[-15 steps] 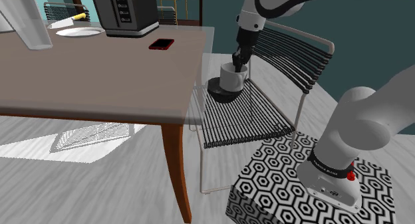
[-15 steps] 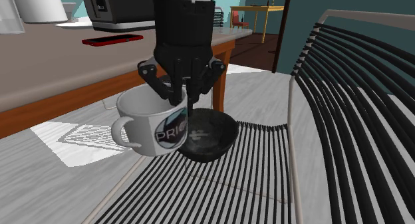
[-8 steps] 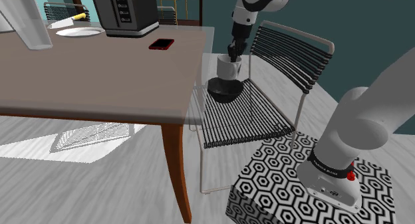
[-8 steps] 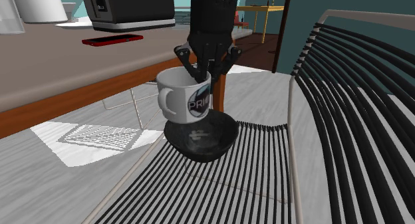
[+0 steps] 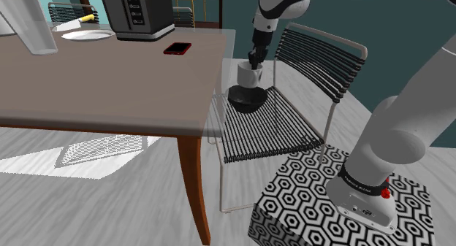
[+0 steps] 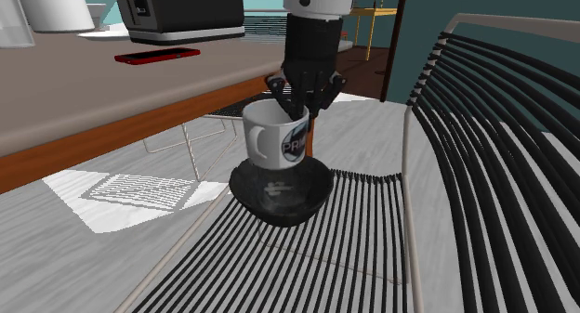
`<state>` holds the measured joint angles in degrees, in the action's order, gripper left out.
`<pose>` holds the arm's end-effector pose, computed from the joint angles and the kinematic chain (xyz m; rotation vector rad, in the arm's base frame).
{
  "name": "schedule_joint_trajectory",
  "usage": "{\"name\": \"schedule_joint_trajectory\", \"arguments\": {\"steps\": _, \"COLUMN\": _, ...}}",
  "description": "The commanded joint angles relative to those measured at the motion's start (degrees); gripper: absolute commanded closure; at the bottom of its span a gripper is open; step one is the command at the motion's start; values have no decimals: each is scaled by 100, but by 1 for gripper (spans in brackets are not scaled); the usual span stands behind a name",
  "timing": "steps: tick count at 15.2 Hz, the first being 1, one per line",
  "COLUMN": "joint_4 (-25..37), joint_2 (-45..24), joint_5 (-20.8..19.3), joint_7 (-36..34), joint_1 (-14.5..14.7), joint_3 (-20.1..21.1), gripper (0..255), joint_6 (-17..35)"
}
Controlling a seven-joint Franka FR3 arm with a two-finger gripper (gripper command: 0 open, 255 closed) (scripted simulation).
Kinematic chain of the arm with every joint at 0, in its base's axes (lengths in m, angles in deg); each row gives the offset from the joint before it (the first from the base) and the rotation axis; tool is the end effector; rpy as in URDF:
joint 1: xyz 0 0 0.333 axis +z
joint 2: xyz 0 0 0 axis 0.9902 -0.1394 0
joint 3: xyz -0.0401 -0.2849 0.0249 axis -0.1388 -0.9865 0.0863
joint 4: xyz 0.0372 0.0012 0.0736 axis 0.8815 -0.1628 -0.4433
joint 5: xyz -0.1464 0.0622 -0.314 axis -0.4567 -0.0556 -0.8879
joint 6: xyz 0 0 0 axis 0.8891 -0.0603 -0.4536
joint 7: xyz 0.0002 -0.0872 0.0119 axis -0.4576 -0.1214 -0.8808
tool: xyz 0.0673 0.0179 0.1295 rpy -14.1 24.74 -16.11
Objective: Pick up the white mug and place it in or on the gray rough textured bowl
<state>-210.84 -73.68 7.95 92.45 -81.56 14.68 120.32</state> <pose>0.4633 -0.0919 0.4403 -3.0839 -0.0447 -0.1402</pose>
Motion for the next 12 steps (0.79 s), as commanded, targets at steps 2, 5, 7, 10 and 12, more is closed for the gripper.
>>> {"name": "schedule_joint_trajectory", "arguments": {"steps": 2, "joint_4": -186, "joint_2": -49, "joint_5": 15, "joint_7": 29, "joint_1": -2, "joint_3": -11, "gripper": 255, "joint_6": 236}}
{"name": "schedule_joint_trajectory", "arguments": {"steps": 5, "joint_4": -353, "joint_2": -115, "joint_5": 35, "joint_7": 56, "joint_1": -1, "joint_3": -19, "gripper": 255, "joint_6": 469}}
{"name": "schedule_joint_trajectory", "arguments": {"steps": 7, "joint_4": -459, "joint_2": -167, "joint_5": 51, "joint_7": 75, "joint_1": 0, "joint_3": -25, "gripper": 255, "joint_6": 624}}
{"name": "schedule_joint_trajectory", "arguments": {"steps": 10, "joint_4": -579, "joint_2": -232, "joint_5": 72, "joint_7": 100, "joint_1": 3, "joint_3": -32, "gripper": 255, "joint_6": 807}}
{"name": "schedule_joint_trajectory", "arguments": {"steps": 12, "joint_4": -577, "joint_2": -234, "joint_5": 72, "joint_7": 100, "joint_1": 3, "joint_3": -32, "gripper": 255, "joint_6": 807}}
